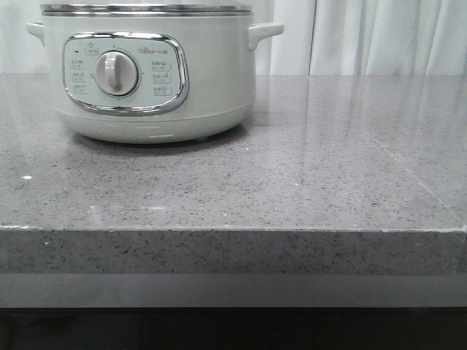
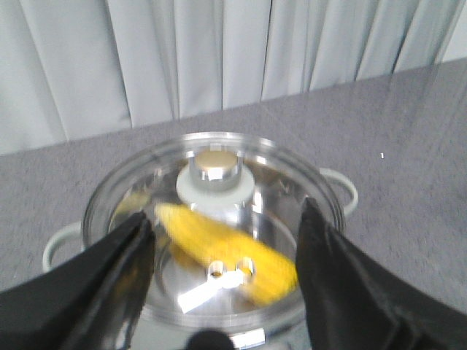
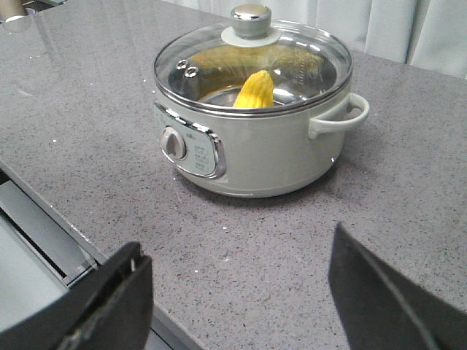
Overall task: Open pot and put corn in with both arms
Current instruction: 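Lower the glass lid back onto the pot with the left gripper, then release the lid knob and raise the left gripper away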
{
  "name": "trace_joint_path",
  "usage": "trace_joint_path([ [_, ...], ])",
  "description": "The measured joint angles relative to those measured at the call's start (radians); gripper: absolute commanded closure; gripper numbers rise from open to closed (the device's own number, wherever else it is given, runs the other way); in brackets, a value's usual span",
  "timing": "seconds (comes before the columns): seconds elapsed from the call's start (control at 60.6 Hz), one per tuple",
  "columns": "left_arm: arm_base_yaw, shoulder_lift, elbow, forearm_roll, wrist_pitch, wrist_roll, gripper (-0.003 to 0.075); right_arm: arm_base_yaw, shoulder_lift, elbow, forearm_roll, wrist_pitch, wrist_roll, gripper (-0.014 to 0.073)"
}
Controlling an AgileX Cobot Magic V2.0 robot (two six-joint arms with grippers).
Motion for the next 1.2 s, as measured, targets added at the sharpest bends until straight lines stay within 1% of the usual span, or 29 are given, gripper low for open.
trace_joint_path([
  [0.165,0.000,-0.211,0.202,0.000,0.004,0.000,0.0293,0.000,0.000,0.000,0.000,0.000,0.000,0.0064],
  [0.347,0.000,-0.413,0.377,0.000,0.008,0.000,0.0295,0.000,0.000,0.000,0.000,0.000,0.000,0.0064],
  [0.429,0.000,-0.486,0.434,0.000,0.008,0.000,0.0330,0.000,0.000,0.000,0.000,0.007,0.000,0.0085],
  [0.479,0.000,-0.524,0.460,0.000,0.008,0.000,0.0373,0.000,0.000,0.000,0.000,0.013,0.000,0.0137],
  [0.561,0.000,-0.559,0.489,0.000,0.010,0.000,0.0466,0.000,0.000,0.000,0.000,0.025,0.000,0.0271],
  [0.66,0.000,-0.573,0.499,0.000,0.011,0.000,0.0606,0.000,0.000,0.000,0.000,0.034,0.000,0.0491],
  [0.693,0.000,-0.575,0.499,0.000,0.011,0.000,0.0649,0.000,0.000,0.000,0.000,0.036,0.000,0.0553],
  [0.776,0.000,-0.575,0.500,0.000,0.011,0.000,0.0743,0.000,0.000,0.000,0.000,0.036,0.000,0.0664],
  [1.205,0.000,-0.575,0.505,0.000,0.013,0.000,0.0741,0.000,0.000,0.000,0.000,0.036,0.000,0.0661],
])
